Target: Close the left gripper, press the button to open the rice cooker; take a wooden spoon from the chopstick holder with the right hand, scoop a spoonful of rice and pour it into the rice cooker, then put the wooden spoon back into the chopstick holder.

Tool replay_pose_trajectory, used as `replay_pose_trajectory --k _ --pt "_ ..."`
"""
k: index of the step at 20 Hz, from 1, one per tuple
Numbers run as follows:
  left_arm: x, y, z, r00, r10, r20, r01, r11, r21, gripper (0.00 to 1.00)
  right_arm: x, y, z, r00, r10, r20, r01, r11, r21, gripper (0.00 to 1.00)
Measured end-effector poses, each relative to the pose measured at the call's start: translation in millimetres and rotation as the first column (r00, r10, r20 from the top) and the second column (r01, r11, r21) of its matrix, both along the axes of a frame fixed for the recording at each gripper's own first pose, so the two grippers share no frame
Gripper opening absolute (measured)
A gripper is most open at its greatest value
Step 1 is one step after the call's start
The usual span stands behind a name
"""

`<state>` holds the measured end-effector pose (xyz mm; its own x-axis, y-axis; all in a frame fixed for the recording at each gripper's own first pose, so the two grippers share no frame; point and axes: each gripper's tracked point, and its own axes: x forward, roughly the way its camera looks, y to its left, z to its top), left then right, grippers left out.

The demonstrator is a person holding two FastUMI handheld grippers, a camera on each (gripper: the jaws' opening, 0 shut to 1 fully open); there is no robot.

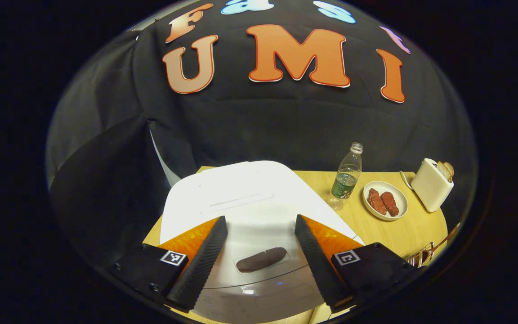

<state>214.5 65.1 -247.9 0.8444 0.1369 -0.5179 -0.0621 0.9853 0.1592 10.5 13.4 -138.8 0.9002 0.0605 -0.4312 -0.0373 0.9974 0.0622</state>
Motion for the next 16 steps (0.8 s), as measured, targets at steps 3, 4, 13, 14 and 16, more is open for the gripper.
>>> replay_pose_trajectory --k 3,4,13,14,16 --pt "-10.2 2.1 24.0 1.0 0.012 0.022 -0.012 1.0 -0.018 1.0 6.9 -1.7 19.4 0.999 -0.006 0.046 0.006 1.0 -0.007 0.95" --pt "-12.7 0.6 40.4 0.999 0.003 0.051 -0.002 1.0 -0.017 1.0 10.9 -2.1 26.9 0.998 -0.006 0.063 0.007 1.0 -0.01 0.95" --pt "-68.8 4.3 252.2 0.931 -0.072 0.358 0.064 0.997 0.034 1.0 44.5 15.8 140.2 0.955 0.044 0.293 -0.025 0.997 -0.07 0.95" --pt "-77.8 4.4 274.6 0.917 -0.071 0.392 0.066 0.997 0.028 1.0 44.5 20.4 155.0 0.946 0.055 0.318 -0.032 0.997 -0.077 0.95" --pt "-98.4 5.5 312.7 0.888 -0.07 0.455 0.07 0.997 0.018 1.0 42.5 26.2 190.2 0.922 0.06 0.383 -0.028 0.996 -0.089 0.95"
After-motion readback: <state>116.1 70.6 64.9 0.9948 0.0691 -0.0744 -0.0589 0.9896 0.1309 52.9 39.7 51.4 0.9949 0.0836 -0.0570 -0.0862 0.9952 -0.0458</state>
